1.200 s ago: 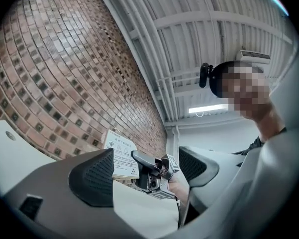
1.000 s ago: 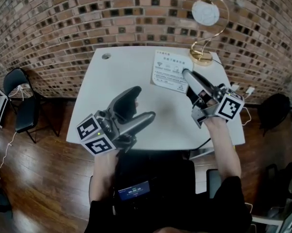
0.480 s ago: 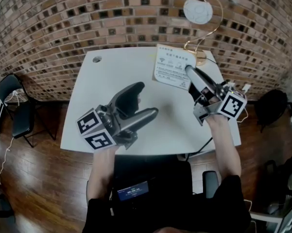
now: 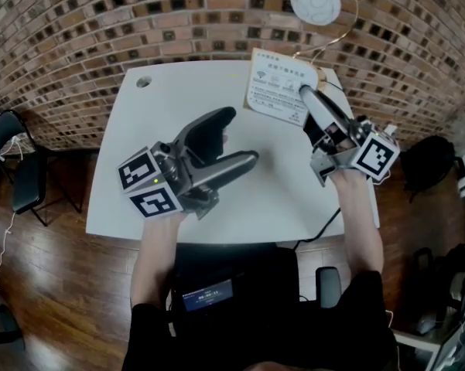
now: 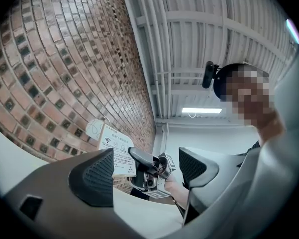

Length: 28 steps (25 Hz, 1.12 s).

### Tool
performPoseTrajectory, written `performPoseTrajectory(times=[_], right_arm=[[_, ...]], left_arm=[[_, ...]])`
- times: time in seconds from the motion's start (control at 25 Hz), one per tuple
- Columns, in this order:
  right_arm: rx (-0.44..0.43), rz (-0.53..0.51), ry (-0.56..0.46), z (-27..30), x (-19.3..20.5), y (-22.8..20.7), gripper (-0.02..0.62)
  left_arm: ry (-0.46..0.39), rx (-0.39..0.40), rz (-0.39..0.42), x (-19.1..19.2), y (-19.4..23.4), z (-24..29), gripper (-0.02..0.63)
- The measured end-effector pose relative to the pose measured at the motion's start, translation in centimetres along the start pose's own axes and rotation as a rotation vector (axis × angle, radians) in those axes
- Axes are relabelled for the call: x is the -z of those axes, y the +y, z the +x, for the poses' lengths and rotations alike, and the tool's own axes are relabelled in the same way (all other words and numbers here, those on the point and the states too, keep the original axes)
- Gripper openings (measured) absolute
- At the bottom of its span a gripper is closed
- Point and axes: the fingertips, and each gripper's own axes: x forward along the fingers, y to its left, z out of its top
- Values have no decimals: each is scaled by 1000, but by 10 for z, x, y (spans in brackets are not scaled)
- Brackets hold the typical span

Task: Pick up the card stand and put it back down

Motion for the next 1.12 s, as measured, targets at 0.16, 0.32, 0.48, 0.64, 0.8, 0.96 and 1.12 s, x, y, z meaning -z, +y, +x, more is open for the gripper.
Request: performPoseTrajectory(times=[0.16,0.32,0.48,0.64,0.8,0.96,1.12], right_arm=[[8,-7,2,4,-7,-9,29],[18,3,14,6,-10,-22,30],[38,-15,27,14,-19,-41,29],[45,-14,18,20,-25,-52,29],[32,-9,18,24,-23,-57,29],[23,12,23,34,-12,-65,29],[14,30,33,37,-5,-77,29]], left_arm=[[5,10,-11,-6,12,9,402],[-9,22,-30,-13,21,16,400],[7,35,-34,-20,37,27,400],[23,63,-13,-21,43,37,400],[38,86,2,-17,44,44,400],[58,90,8,-11,53,40,400],[81,61,3,-2,66,38,400]])
